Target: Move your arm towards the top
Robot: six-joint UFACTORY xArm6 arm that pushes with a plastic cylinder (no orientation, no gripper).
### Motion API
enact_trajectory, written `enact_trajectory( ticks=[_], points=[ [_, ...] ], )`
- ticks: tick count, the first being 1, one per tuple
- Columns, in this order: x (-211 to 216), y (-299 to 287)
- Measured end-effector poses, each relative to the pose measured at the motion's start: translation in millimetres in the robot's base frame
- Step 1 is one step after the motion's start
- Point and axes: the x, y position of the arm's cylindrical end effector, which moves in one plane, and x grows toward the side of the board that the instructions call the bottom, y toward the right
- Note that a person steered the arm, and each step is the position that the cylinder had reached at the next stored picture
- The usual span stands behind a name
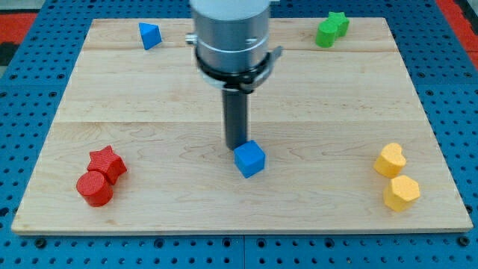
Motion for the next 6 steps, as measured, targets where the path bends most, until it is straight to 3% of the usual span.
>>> enact_trajectory(
  ticks=[2, 3, 6],
  points=[
    [19.2, 36.2],
    [-12.1, 26.0],
    [-192.4, -31.9]
  ],
)
